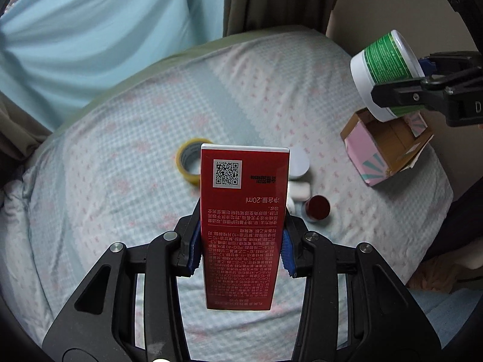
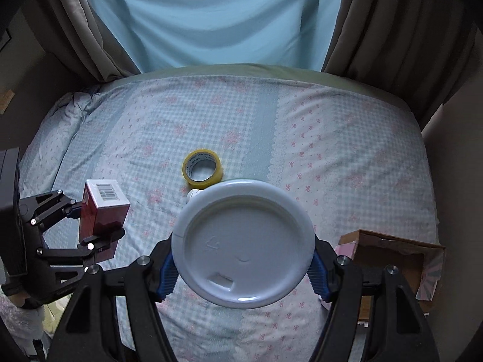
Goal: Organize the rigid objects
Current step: 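Lift the red box with the left tool while the right tool lifts the white lid, then drop the red box into the cardboard box while the right tool drops the green-banded jar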
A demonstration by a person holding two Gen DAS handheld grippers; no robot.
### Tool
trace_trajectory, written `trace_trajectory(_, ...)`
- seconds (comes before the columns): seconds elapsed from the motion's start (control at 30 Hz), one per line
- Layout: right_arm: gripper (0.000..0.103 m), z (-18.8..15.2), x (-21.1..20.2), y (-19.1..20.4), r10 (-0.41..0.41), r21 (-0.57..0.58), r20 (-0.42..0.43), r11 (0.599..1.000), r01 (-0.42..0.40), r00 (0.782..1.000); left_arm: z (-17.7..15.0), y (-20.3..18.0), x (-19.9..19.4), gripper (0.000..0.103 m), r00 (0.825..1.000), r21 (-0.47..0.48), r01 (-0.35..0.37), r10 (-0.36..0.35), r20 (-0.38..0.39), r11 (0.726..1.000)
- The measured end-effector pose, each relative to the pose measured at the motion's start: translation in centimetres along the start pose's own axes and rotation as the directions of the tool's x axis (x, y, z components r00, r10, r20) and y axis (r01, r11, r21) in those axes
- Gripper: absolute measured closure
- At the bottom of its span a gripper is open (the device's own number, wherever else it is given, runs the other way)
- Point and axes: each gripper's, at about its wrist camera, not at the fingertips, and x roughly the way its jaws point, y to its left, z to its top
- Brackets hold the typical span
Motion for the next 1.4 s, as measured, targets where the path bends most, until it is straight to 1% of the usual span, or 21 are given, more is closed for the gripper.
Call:
trace_trajectory(0.13,0.037,-1.9,-3.6,-4.1,0.001,-0.010,0.037,1.000,-0.001,0.999,2.8,-4.3,-1.6,0.065,0.999,-0.008,0.016,-0.016,0.031,1.000)
trace_trajectory(0.23,0.037,-3.6,-5.8,-8.4,0.006,-0.017,0.052,1.000,-0.005,0.999,5.1,-8.6,-2.0,0.065,0.999,-0.022,0.023,-0.022,0.047,0.999)
trace_trajectory(0.3,0.037,-4.8,-7.0,-11.5,0.004,-0.018,0.056,1.000,-0.003,0.998,6.6,-11.9,-1.9,0.065,0.998,-0.038,0.040,-0.038,0.055,0.998)
trace_trajectory(0.37,0.037,-5.7,-8.2,-14.8,0.000,-0.019,0.054,1.000,0.001,0.999,8.2,-15.0,-1.7,0.065,0.997,-0.045,0.056,-0.053,0.061,0.997)
trace_trajectory(0.53,0.037,-7.9,-10.1,-22.6,-0.042,-0.028,0.029,0.999,0.043,0.999,11.9,-23.2,-0.3,0.065,0.993,-0.043,0.099,-0.096,0.072,0.994)
trace_trajectory(0.63,0.037,-9.0,-10.0,-26.6,-0.032,-0.083,-0.009,0.996,0.031,0.999,13.9,-27.8,1.5,0.065,0.989,-0.039,0.139,-0.136,0.067,0.990)
trace_trajectory(0.73,0.037,-10.4,-8.2,-30.4,-0.022,-0.116,-0.057,0.993,0.015,0.998,15.5,-31.6,4.1,0.065,0.985,-0.031,0.170,-0.169,0.036,0.985)
trace_trajectory(0.77,0.037,-10.9,-7.1,-31.4,-0.031,-0.133,-0.082,0.991,0.020,0.996,15.9,-32.8,5.3,0.065,0.983,-0.030,0.183,-0.183,0.020,0.983)
trace_trajectory(0.83,0.037,-11.9,-5.4,-32.8,-0.063,-0.184,-0.109,0.982,0.042,0.992,16.5,-34.8,7.5,0.065,0.980,-0.031,0.199,-0.199,-0.013,0.980)
trace_trajectory(0.93,0.037,-13.2,-2.6,-34.9,-0.057,-0.221,-0.151,0.975,0.023,0.987,17.4,-37.0,11.2,0.065,0.976,-0.026,0.208,-0.209,-0.067,0.978)
trace_trajectory(1.03,0.037,-14.0,0.3,-36.6,-0.058,-0.229,-0.187,0.973,0.014,0.981,18.1,-38.5,15.2,0.065,0.971,-0.005,0.199,-0.198,-0.133,0.980)
trace_trajectory(1.17,0.037,-14.4,3.7,-37.7,-0.055,-0.265,-0.214,0.964,-0.004,0.975,18.3,-39.5,19.8,0.065,0.964,0.052,0.178,-0.163,-0.210,0.983)
trace_trajectory(1.27,0.037,-14.5,6.1,-38.0,-0.048,-0.313,-0.226,0.949,-0.026,0.973,18.1,-40.2,22.8,0.065,0.952,0.100,0.176,-0.144,-0.268,0.979)
trace_trajectory(1.4,0.037,-15.2,9.2,-37.6,-0.063,-0.387,-0.257,0.921,-0.042,0.964,17.4,-41.0,27.0,0.065,0.936,0.145,0.178,-0.122,-0.330,0.973)
